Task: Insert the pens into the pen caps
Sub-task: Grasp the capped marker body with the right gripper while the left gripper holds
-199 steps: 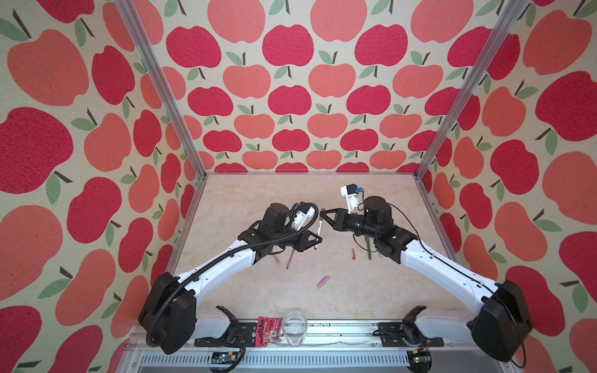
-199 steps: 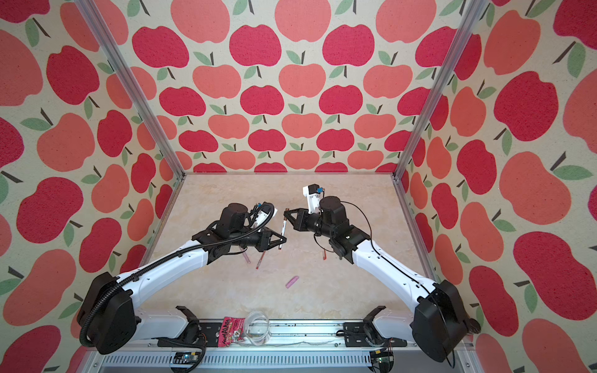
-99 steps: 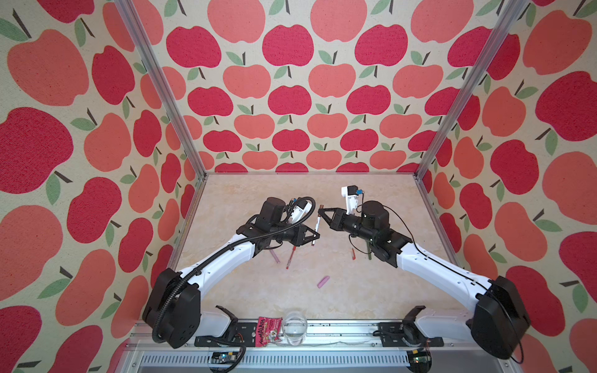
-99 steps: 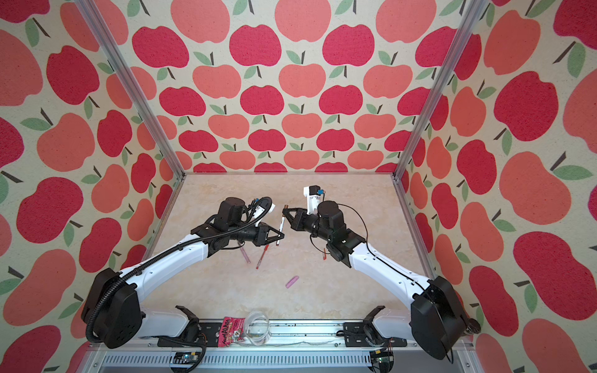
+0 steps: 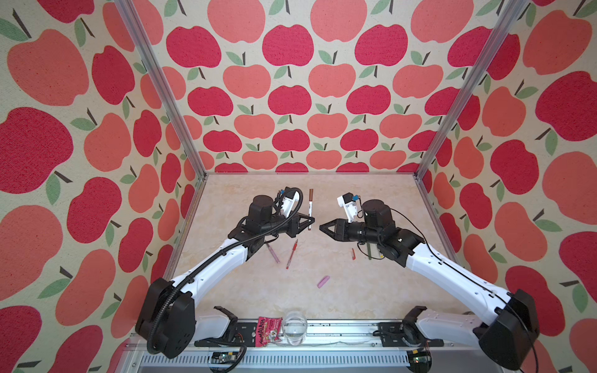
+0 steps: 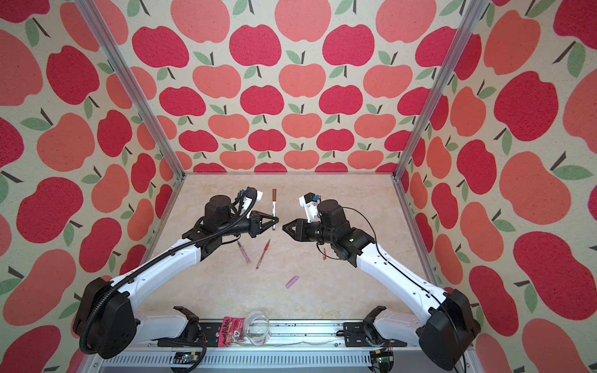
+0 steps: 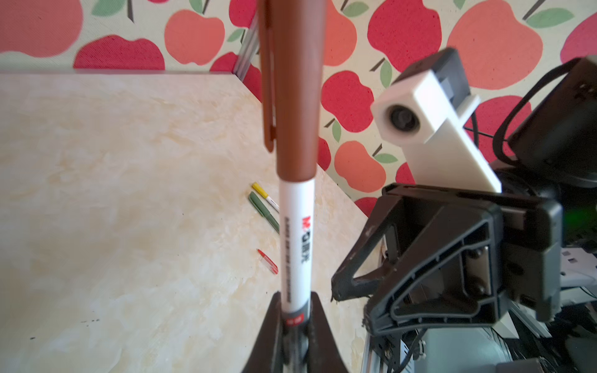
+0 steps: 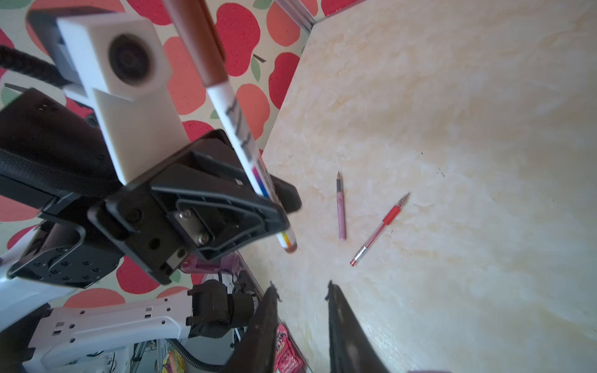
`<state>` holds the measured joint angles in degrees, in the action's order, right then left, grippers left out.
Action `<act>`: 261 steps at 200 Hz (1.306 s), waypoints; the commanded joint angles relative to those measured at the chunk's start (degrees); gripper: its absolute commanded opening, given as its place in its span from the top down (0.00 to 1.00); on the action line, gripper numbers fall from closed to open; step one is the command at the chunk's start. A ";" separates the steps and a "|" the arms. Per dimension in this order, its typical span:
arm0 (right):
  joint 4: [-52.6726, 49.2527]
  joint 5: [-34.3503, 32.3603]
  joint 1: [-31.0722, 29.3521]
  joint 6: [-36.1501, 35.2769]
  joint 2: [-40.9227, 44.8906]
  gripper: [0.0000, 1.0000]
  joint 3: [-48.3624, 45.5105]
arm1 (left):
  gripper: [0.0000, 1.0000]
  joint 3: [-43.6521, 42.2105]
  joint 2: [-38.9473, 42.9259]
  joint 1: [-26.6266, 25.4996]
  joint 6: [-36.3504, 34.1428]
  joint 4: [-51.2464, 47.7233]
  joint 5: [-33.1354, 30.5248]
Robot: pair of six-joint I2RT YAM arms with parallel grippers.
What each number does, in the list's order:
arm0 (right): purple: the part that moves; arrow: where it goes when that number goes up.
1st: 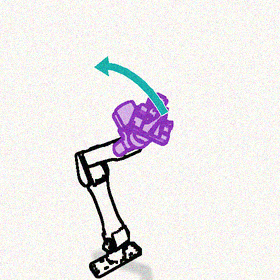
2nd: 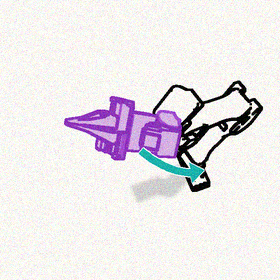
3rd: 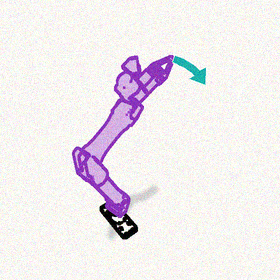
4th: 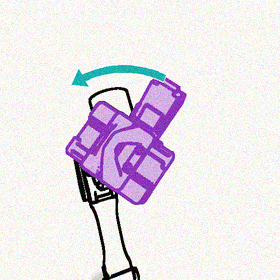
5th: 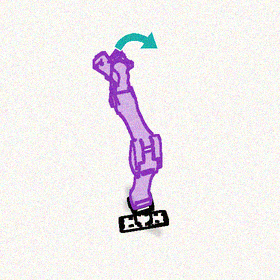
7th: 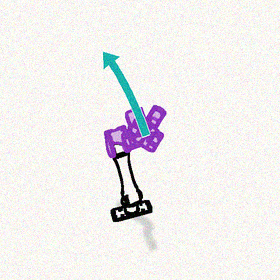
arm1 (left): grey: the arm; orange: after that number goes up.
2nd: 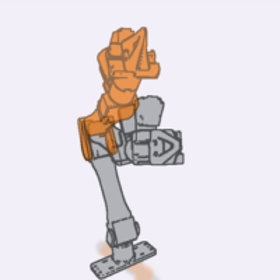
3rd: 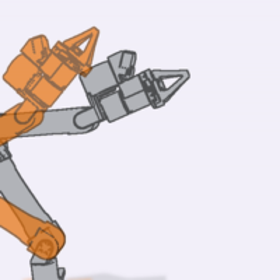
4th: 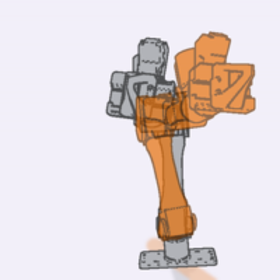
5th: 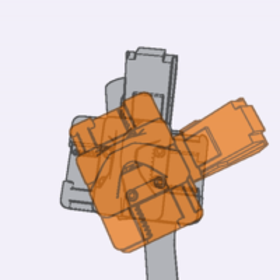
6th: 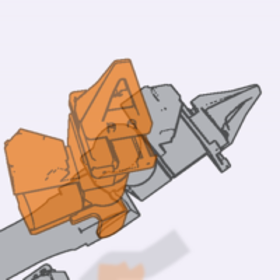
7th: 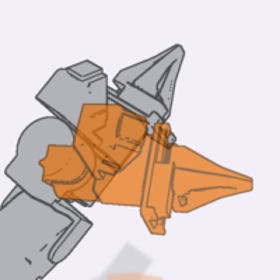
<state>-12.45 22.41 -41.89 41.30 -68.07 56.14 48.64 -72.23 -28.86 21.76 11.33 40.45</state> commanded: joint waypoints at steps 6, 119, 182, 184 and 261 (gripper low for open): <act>-15.45 3.15 2.25 -6.30 4.60 0.65 5.19 | 1.00 -5.78 3.53 -1.78 3.01 2.51 -5.30; -30.86 -15.76 7.44 -10.03 3.88 0.61 1.42 | 1.00 -1.39 -0.38 -18.12 16.33 -17.05 -23.49; -17.03 -6.20 5.55 -6.26 10.50 0.53 -1.74 | 1.00 2.27 -14.36 -22.43 24.92 -0.33 -17.89; -16.96 -6.10 5.58 -6.13 10.50 0.53 -1.85 | 1.00 2.45 -14.59 -22.50 24.98 -0.10 -17.76; -13.24 -8.50 3.75 -4.09 6.15 0.51 -5.25 | 1.00 7.36 -18.01 -23.61 23.56 -1.28 -15.71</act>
<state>-28.18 14.66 -37.52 35.90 -60.55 51.46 53.67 -89.27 -52.34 45.58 9.58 23.03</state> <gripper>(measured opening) 0.501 0.125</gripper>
